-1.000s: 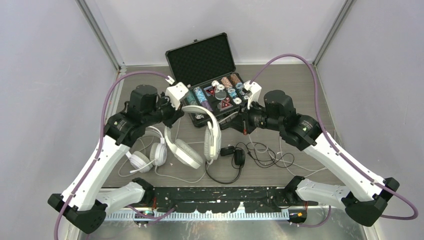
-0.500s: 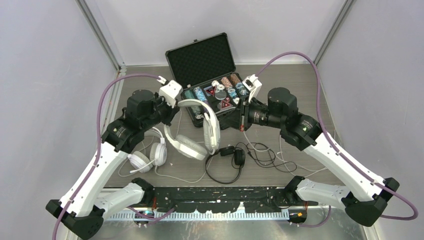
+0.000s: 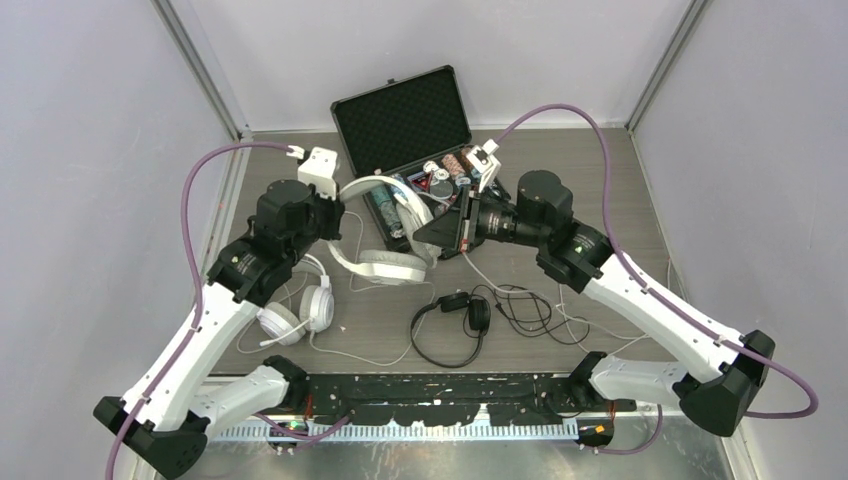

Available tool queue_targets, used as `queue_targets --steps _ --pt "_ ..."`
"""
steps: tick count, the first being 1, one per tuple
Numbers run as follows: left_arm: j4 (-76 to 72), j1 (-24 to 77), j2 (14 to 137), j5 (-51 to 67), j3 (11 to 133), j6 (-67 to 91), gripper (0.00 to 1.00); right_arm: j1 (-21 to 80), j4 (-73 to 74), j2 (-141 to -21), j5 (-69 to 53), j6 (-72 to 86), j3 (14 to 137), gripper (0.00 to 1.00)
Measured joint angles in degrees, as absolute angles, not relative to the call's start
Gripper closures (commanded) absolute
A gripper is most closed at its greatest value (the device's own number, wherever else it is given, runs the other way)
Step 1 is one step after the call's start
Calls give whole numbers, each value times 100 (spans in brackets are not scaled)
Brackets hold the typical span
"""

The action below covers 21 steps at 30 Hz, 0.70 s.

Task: Wrap the headphones
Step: Wrap the headphones cable around the headphones.

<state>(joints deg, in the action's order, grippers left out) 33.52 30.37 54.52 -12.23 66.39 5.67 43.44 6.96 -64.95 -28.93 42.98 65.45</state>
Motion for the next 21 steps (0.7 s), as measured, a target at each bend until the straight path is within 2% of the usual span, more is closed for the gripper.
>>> queue_targets --steps 21 --pt "3297 3164 6182 -2744 6759 1922 100 5234 585 -7703 -2064 4106 7459 79"
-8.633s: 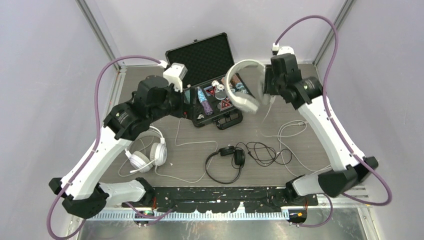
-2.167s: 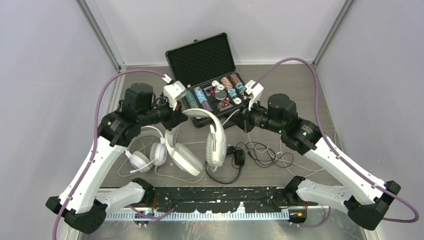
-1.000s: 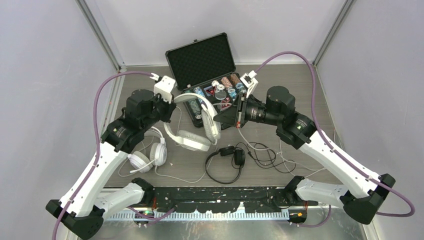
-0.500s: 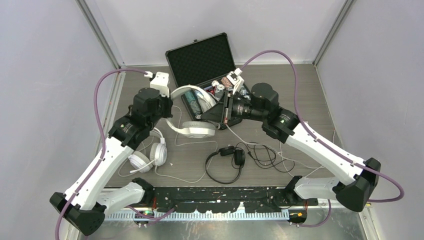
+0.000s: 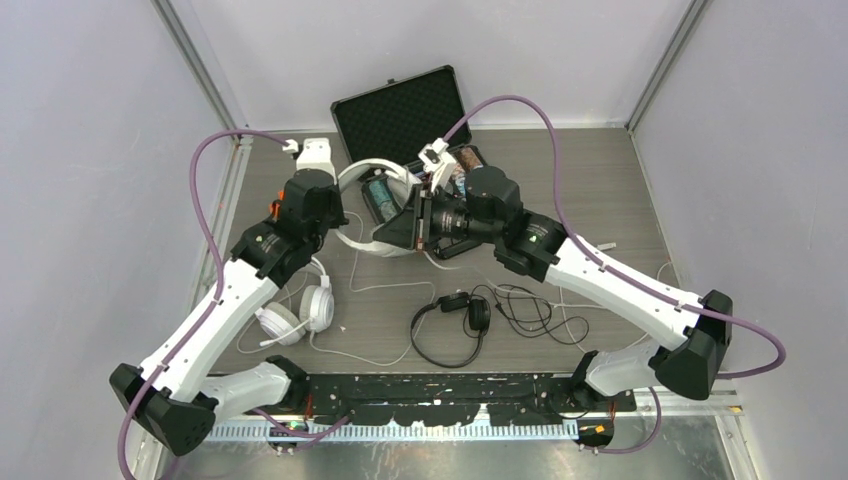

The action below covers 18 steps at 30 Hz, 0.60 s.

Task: Wrap the headphones
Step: Wrap the headphones cable around the headphones.

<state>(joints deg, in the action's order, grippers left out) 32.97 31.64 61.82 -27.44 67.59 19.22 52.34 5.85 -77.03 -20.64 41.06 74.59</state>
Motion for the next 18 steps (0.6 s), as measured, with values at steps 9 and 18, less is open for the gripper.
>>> queue_targets --steps 9,18 --pt "3428 3164 6396 -2980 6984 2980 100 5605 663 -7765 -1378 3557 7456 78" --pt "3468 3164 6504 -2998 7135 3900 100 5918 617 -7738 -464 2766 7109 79"
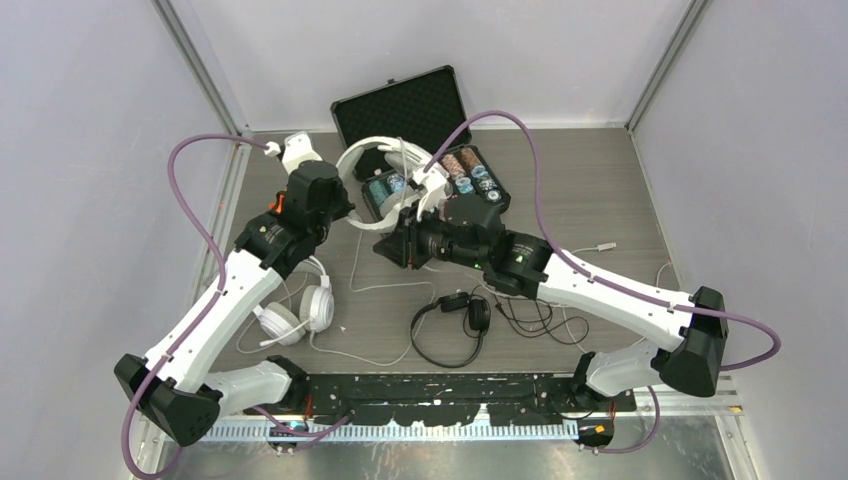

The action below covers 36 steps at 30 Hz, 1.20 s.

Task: Wrap the headphones
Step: Wrap the headphones cable around the headphones.

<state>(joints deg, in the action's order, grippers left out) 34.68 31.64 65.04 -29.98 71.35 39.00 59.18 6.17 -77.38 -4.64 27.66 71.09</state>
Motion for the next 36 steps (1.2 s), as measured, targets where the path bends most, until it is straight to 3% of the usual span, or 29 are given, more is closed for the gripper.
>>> queue_targets --steps 13,36 --pt "3450 3164 6517 -3039 7135 4801 100 6416 145 -7675 467 1940 6759 99" --pt "3319 3166 6641 -2971 7070 5194 100 6517 -207 -8169 801 1647 6794 100"
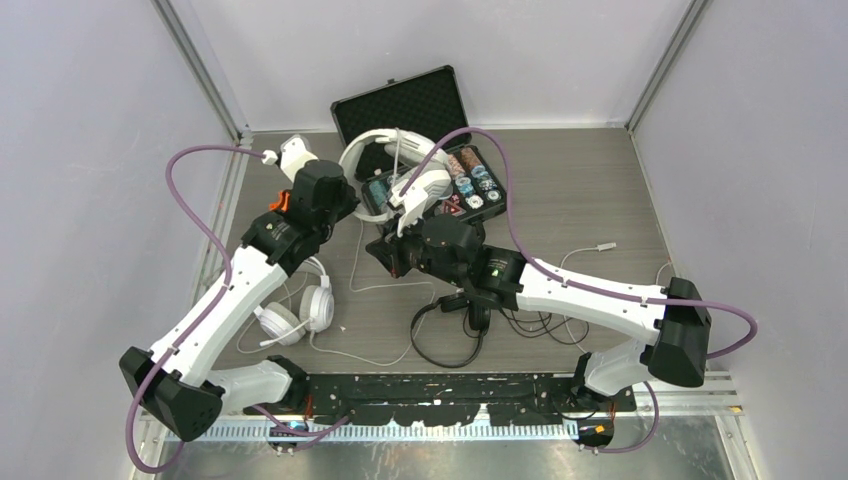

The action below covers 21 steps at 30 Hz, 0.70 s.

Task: Wrap the headphones
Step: Wrap the headphones cable around the headphones.

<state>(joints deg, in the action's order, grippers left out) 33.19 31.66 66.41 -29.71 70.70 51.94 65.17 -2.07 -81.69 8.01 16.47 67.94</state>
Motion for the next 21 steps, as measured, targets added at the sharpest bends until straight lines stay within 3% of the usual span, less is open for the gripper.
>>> queue_targets --steps 12,21 --pt "3280 3166 6692 -2882 7041 5273 100 6552 -344 -8193 895 1557 6775 100" --pt "3350 3181 6689 -2744 7041 5387 100 6552 -384 -8095 1151 1269 6228 86"
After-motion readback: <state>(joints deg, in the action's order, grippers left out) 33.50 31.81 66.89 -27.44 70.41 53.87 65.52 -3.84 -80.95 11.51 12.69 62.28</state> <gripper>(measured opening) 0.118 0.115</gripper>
